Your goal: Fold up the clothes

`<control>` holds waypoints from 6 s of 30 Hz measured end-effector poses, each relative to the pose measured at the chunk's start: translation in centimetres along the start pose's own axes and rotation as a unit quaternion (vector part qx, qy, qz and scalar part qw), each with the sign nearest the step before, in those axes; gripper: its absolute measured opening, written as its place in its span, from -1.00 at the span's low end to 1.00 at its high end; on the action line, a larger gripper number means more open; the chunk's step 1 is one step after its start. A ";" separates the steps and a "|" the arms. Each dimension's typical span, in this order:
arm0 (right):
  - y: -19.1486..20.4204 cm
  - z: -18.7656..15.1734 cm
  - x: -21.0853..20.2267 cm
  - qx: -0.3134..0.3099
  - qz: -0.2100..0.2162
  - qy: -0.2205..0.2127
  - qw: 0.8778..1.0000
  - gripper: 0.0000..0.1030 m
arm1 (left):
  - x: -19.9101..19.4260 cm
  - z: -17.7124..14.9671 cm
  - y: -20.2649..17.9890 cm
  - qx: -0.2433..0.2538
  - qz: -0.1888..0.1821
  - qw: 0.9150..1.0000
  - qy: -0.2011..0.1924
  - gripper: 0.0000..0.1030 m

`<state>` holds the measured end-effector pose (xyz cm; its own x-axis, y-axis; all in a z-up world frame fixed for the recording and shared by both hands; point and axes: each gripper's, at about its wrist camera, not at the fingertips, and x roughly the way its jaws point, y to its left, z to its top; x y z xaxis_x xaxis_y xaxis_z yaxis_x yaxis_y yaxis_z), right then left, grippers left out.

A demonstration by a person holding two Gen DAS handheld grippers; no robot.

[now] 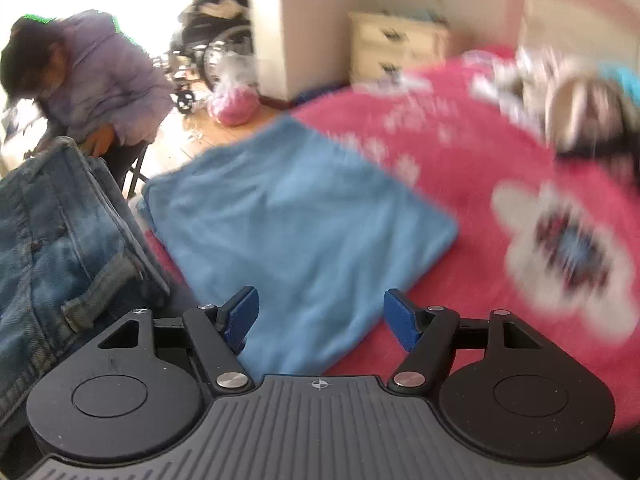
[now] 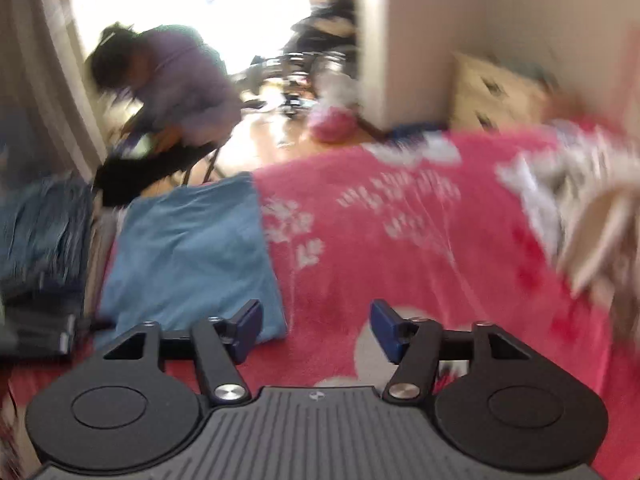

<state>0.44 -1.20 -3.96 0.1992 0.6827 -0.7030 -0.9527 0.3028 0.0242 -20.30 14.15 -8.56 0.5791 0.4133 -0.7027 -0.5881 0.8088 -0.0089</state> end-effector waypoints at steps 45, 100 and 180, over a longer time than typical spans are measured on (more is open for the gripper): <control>6.6 -4.3 4.8 0.031 -0.117 0.133 0.984 0.80 | 3.6 3.7 0.0 -0.184 0.115 0.973 0.081 1.00; 7.8 -4.7 5.5 0.017 -0.108 0.148 0.983 0.81 | 3.9 2.2 -1.0 -0.192 0.136 0.967 0.099 0.96; 5.3 -5.8 5.5 0.020 -0.039 0.125 0.991 0.82 | 5.8 3.4 -3.9 -0.177 0.138 0.971 0.079 0.96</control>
<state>-4.86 0.29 -11.84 0.2036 0.4714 -0.8581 -0.9257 0.3781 -0.0119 -12.69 14.78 -10.20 0.2946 0.5026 -0.8128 -0.8819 0.4706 -0.0286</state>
